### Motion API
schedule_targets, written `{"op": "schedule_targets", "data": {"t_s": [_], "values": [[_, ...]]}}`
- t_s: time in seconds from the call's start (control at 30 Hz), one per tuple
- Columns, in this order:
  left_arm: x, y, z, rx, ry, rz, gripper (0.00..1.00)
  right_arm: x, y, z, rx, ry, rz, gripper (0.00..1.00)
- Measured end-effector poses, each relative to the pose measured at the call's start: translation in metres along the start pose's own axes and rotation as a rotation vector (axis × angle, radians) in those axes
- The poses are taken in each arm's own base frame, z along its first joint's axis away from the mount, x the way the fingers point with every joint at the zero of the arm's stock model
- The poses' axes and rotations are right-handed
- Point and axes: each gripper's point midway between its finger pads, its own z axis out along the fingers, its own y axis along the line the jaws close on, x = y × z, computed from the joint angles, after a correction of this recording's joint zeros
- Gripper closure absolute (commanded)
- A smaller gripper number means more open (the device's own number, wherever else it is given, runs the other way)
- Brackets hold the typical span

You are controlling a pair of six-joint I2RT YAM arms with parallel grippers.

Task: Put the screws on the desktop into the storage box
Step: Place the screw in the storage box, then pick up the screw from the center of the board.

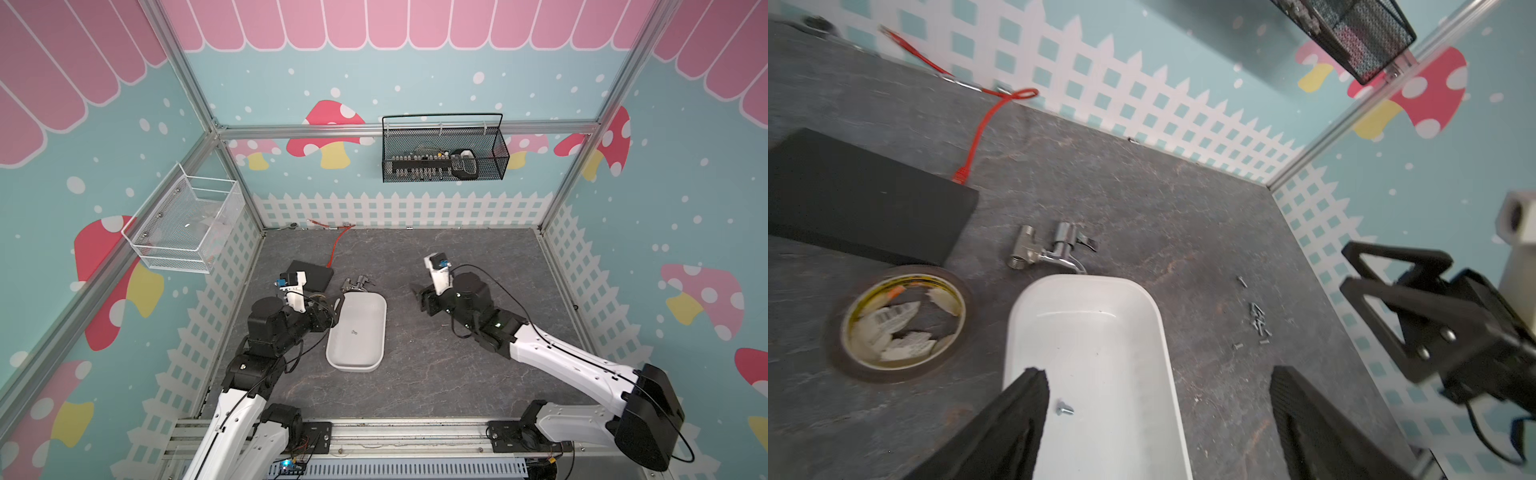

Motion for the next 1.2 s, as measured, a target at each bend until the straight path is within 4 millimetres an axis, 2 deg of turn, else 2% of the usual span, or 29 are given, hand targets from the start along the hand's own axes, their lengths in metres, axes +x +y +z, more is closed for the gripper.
{"op": "schedule_targets", "data": {"t_s": [0.03, 0.1, 0.17, 0.23, 0.3, 0.4, 0.47, 0.57, 0.67, 0.73, 0.83, 1.0, 1.07, 1.2], "values": [[0.009, -0.011, 0.007, 0.029, 0.042, 0.012, 0.27, 0.012, -0.028, -0.005, 0.083, 0.009, 0.025, 0.09], [0.029, -0.036, 0.021, 0.083, 0.125, 0.053, 0.28, 0.040, -0.066, -0.015, 0.201, 0.038, 0.068, 0.08], [0.056, -0.066, 0.036, 0.134, 0.229, 0.112, 0.28, 0.071, -0.094, -0.024, 0.289, 0.080, 0.096, 0.08], [0.083, -0.096, 0.055, 0.159, 0.327, 0.186, 0.30, 0.099, -0.113, -0.031, 0.352, 0.124, 0.121, 0.08], [0.107, -0.128, 0.078, 0.174, 0.412, 0.263, 0.32, 0.117, -0.127, -0.035, 0.397, 0.157, 0.145, 0.08], [0.144, -0.168, 0.120, 0.198, 0.514, 0.378, 0.34, 0.132, -0.142, -0.040, 0.444, 0.175, 0.181, 0.09], [0.168, -0.180, 0.145, 0.210, 0.569, 0.445, 0.35, 0.137, -0.147, -0.042, 0.463, 0.178, 0.200, 0.10], [0.198, -0.179, 0.176, 0.212, 0.642, 0.535, 0.37, 0.144, -0.152, -0.045, 0.479, 0.174, 0.225, 0.11], [0.213, -0.178, 0.200, 0.219, 0.688, 0.611, 0.45, 0.151, -0.155, -0.050, 0.493, 0.167, 0.244, 0.11], [0.212, -0.181, 0.216, 0.231, 0.692, 0.642, 0.49, 0.154, -0.157, -0.052, 0.500, 0.157, 0.255, 0.12], [0.198, -0.185, 0.243, 0.253, 0.680, 0.662, 0.54, 0.156, -0.157, -0.054, 0.500, 0.140, 0.266, 0.13], [0.175, -0.168, 0.279, 0.235, 0.670, 0.693, 0.55, 0.161, -0.157, -0.054, 0.501, 0.131, 0.279, 0.13], [0.178, -0.161, 0.284, 0.227, 0.695, 0.713, 0.56, 0.160, -0.157, -0.054, 0.500, 0.127, 0.281, 0.13], [0.200, -0.151, 0.292, 0.224, 0.765, 0.760, 0.56, 0.159, -0.158, -0.054, 0.500, 0.121, 0.285, 0.13]]}}
